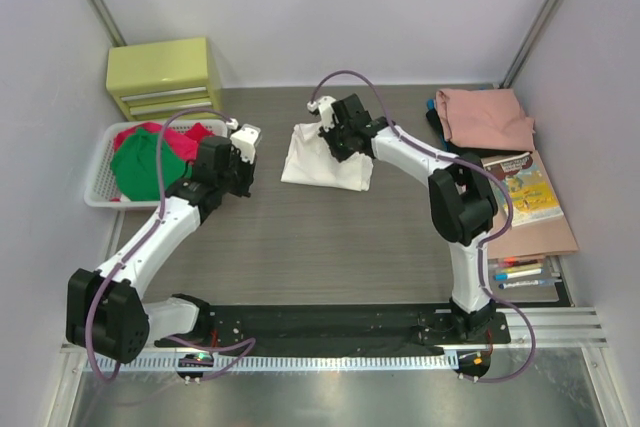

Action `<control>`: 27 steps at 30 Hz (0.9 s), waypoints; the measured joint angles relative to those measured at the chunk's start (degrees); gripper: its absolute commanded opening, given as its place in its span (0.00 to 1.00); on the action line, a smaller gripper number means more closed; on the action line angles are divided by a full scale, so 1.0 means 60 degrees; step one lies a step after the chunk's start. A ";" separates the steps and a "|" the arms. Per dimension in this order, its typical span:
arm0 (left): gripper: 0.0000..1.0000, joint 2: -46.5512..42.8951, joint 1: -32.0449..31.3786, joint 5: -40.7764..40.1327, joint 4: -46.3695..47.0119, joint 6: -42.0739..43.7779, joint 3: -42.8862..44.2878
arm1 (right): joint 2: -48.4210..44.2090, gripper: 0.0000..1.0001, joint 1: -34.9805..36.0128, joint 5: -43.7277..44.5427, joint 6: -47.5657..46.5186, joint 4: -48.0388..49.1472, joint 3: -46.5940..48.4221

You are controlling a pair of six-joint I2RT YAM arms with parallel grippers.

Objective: Fold and stack the t-shirts

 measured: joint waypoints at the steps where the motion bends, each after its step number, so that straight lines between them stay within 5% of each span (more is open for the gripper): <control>1: 0.00 0.0000 0.0000 -0.0007 0.0000 0.0011 -0.0040 | 0.0000 0.01 -0.0106 0.0073 -0.0120 0.0004 0.0102; 14: 0.00 0.0004 0.0000 0.0007 0.0000 0.0018 -0.0153 | 0.0295 0.01 -0.2299 0.1672 -0.0820 -0.0117 0.1290; 27: 0.00 -0.0087 0.0000 0.0011 -0.0004 0.0222 -0.0597 | -0.2062 0.01 -0.0834 0.1956 -0.0943 0.0976 -0.1719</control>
